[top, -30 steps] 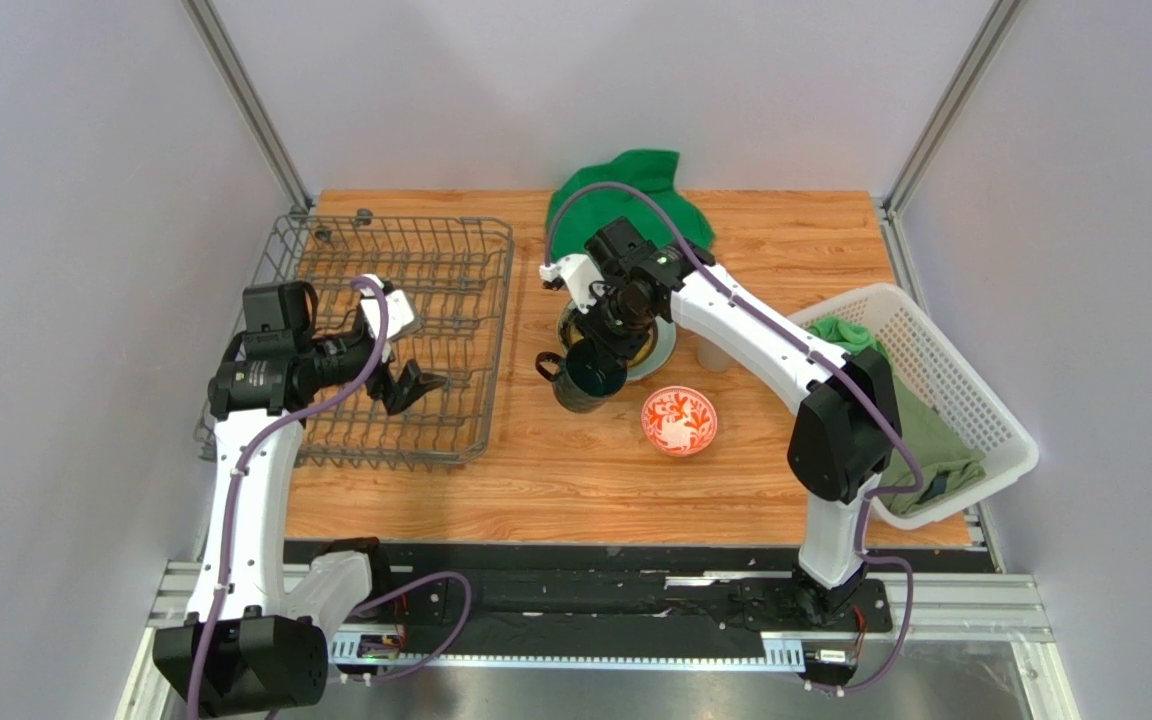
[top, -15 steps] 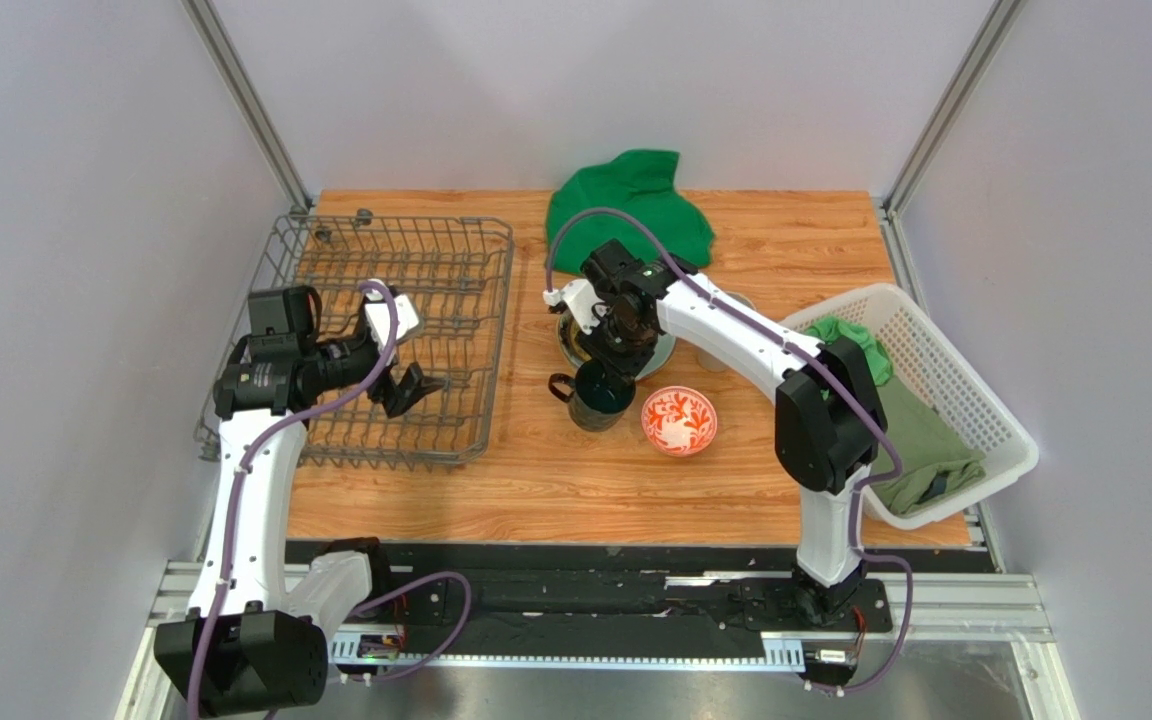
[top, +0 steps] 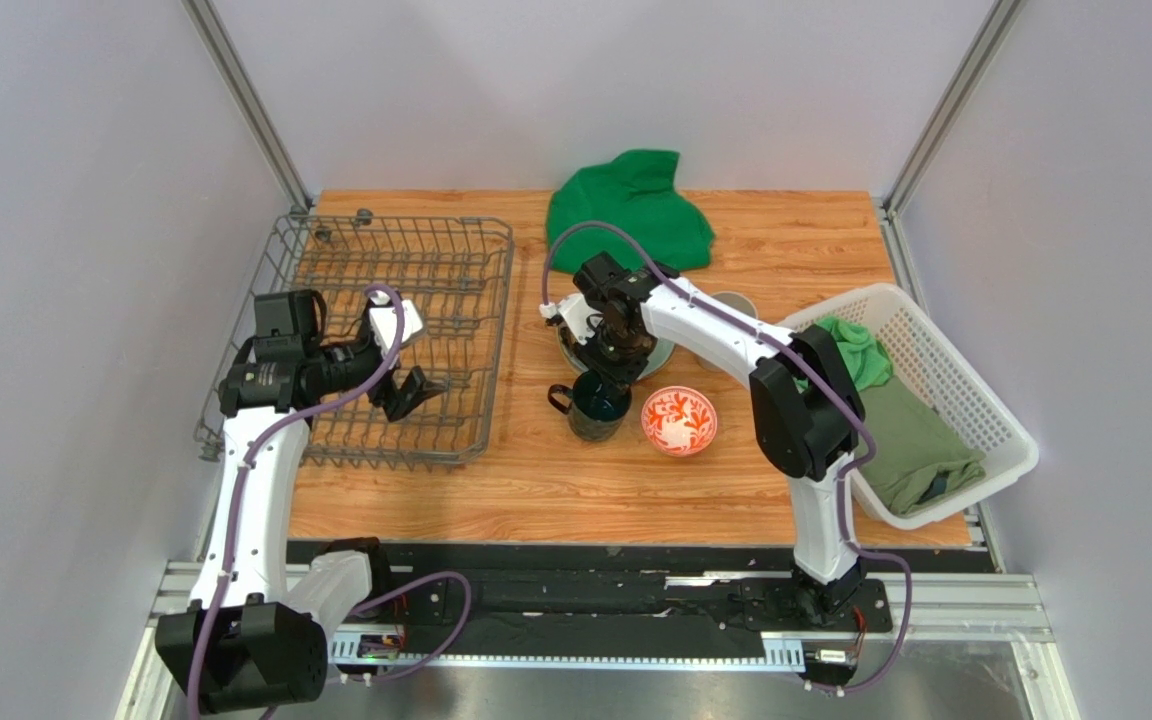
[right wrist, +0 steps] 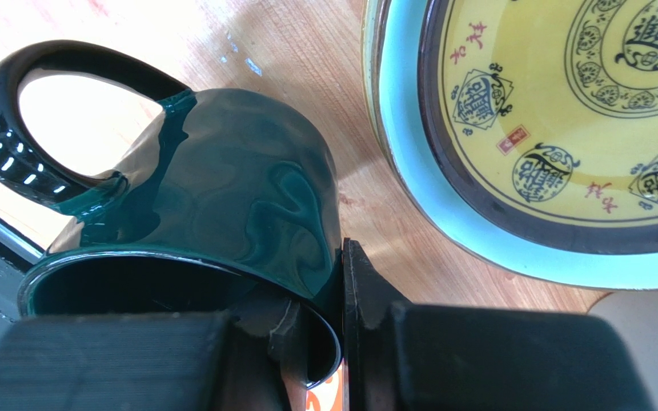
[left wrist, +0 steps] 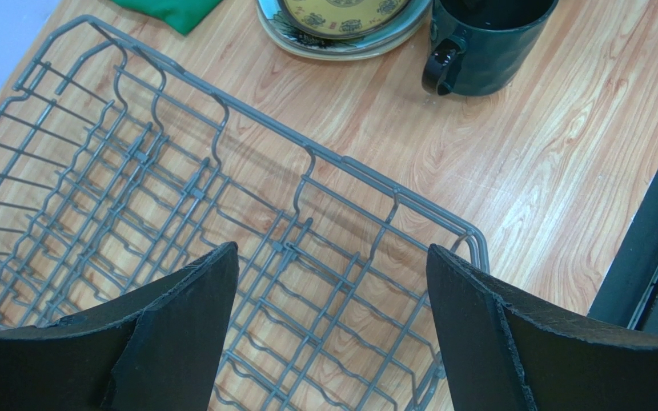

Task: Unload the mixed dishes from the dish rack
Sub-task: Place the cup at the center of the board.

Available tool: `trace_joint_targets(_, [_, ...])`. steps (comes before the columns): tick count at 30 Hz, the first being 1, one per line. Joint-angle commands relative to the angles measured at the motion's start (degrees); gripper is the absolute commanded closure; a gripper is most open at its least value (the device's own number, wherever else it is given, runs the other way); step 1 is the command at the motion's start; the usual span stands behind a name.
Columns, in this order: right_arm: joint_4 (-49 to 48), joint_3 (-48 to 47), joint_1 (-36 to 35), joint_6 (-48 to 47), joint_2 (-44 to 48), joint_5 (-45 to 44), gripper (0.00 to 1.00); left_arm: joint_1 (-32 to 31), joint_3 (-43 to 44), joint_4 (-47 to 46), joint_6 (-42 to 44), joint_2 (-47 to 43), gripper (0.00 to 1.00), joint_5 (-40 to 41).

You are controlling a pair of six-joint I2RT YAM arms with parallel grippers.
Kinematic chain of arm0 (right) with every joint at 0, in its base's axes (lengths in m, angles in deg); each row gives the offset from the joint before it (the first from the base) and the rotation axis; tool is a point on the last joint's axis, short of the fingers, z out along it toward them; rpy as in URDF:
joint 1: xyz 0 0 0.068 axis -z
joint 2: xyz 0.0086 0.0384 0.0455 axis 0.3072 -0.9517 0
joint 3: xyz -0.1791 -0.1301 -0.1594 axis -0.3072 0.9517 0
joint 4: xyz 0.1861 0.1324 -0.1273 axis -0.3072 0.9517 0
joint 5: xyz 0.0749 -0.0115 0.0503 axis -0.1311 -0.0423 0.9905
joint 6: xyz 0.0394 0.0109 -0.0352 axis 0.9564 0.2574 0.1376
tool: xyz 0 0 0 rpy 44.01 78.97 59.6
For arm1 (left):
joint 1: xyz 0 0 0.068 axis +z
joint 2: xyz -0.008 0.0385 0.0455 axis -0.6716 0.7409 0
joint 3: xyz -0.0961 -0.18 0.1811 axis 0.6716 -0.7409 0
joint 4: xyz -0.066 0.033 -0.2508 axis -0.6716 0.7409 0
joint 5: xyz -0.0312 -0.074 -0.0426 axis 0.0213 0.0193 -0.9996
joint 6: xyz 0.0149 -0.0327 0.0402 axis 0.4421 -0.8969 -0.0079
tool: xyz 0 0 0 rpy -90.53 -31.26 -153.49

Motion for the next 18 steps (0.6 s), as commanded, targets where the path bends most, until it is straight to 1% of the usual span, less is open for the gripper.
trace_joint_targets(1, [-1.9, -3.1, -0.1, 1.0, 0.2, 1.8, 1.0, -0.1, -1.0, -1.5, 1.6, 0.1, 0.12, -0.5])
trace_joint_targets(18, [-2.4, -4.8, -1.3, 0.9, -2.0, 1.7, 1.0, -0.1, -1.7, -2.2, 1.9, 1.1, 0.13, 0.6])
